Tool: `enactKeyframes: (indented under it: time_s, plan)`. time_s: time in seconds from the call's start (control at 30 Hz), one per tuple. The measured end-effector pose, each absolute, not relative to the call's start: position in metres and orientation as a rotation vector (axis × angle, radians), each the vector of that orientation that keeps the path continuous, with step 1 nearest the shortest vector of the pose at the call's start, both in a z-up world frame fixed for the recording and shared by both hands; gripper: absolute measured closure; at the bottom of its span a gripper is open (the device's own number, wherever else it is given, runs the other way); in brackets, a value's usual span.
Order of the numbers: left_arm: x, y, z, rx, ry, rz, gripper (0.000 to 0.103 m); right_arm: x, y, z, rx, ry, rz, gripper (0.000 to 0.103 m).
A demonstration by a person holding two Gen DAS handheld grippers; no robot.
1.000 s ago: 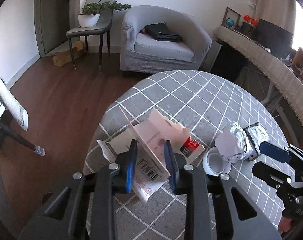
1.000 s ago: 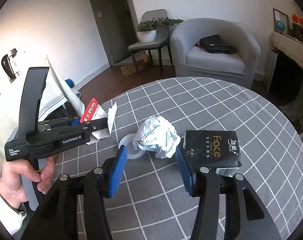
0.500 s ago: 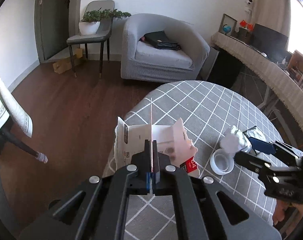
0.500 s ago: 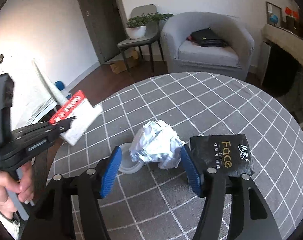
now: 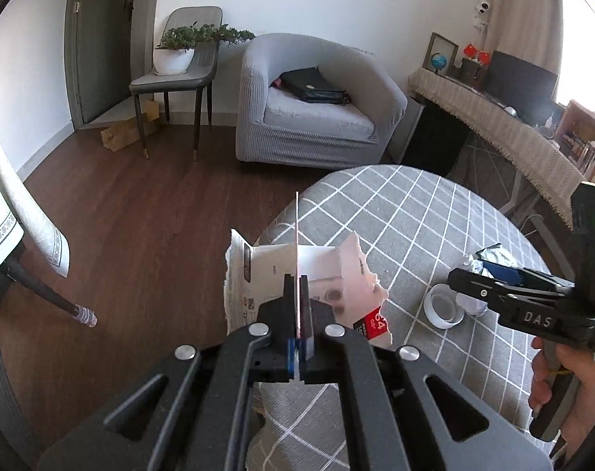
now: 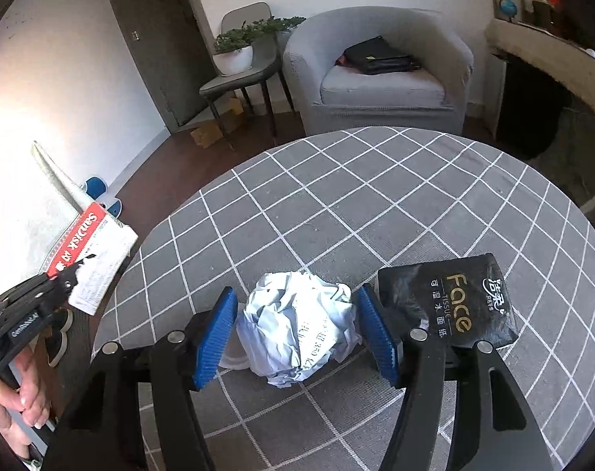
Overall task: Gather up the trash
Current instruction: 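Carry the SanDisk package and paper ball over the green bin with both grippers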
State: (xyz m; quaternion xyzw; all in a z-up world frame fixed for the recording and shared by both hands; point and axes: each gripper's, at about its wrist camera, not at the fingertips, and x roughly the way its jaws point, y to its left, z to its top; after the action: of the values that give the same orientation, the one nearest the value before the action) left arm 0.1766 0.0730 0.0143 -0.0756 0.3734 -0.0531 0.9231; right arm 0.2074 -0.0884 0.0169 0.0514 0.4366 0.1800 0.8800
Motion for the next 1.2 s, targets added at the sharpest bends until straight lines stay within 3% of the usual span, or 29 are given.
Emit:
enactKeyframes:
  time_s: [0.07, 0.13, 0.23, 0.8, 1.2]
  plan:
    - [0.174, 0.078, 0.018, -0.166, 0.755, -0.109, 0.101, 0.206, -0.088, 0.016, 0.099, 0.911, 0.372, 0.039]
    - [0.17, 0.08, 0.02, -0.165, 0.743, -0.11, 0.101, 0.204, -0.09, 0.014, 0.096, 0.911, 0.378, 0.048]
    - [0.166, 0.082, 0.02, -0.174, 0.744, -0.115, 0.101, 0.198, -0.094, 0.016, 0.108, 0.891, 0.386, 0.049]
    - [0.105, 0.088, 0.025, -0.188, 0.753, -0.103, 0.101, 0.135, -0.072, 0.036, 0.115, 0.836, 0.463, 0.049]
    - [0.061, 0.114, 0.013, -0.154, 0.792, -0.047, 0.101, 0.096, -0.003, 0.046, 0.085, 0.822, 0.604, 0.049]
